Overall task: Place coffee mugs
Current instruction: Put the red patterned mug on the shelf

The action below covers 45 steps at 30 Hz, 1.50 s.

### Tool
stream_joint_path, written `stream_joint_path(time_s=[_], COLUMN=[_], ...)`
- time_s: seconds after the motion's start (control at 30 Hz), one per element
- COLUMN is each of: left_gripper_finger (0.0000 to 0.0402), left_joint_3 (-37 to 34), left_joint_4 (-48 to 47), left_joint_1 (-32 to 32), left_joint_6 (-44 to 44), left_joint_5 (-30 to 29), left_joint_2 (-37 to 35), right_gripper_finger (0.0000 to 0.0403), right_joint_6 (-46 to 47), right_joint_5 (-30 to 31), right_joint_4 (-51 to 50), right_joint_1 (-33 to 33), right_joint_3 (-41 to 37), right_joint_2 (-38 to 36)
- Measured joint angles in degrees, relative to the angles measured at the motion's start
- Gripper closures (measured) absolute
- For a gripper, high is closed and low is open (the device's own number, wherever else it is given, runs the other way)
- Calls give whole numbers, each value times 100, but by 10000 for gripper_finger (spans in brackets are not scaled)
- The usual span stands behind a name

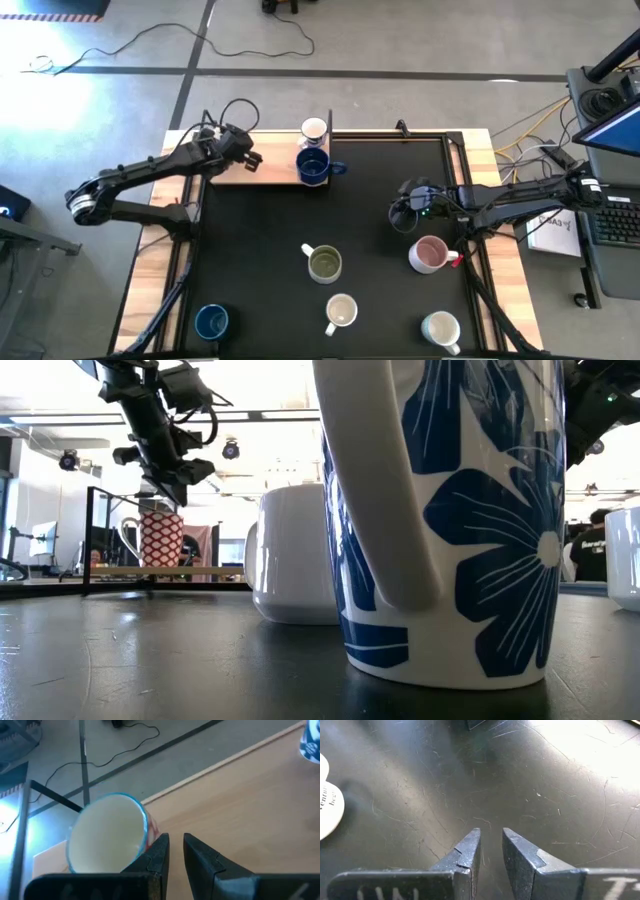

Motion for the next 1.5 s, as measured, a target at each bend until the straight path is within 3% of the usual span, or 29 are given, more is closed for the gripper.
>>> stream_joint_path(time_s=[0.2,0.73,1.17,1.5], left_gripper_finger=[363,361,291,290], left_joint_3=[105,98,94,92], left_joint_4=[-17,-177,-225,-331], left_joint_1=[291,546,586,864], left_joint_6=[232,544,686,732], left_joint_5=[288,288,287,330], left_joint_2=[68,98,98,101], right_gripper_finger=[335,335,335,335], right_joint_6=[-3,-2,-20,-20], right_joint_5=[0,-1,-2,-2], right_joint_4=[1,0,0,2], right_joint_1=[0,0,0,1], right_joint_3=[0,0,0,0], right_joint_2=[0,0,0,0])
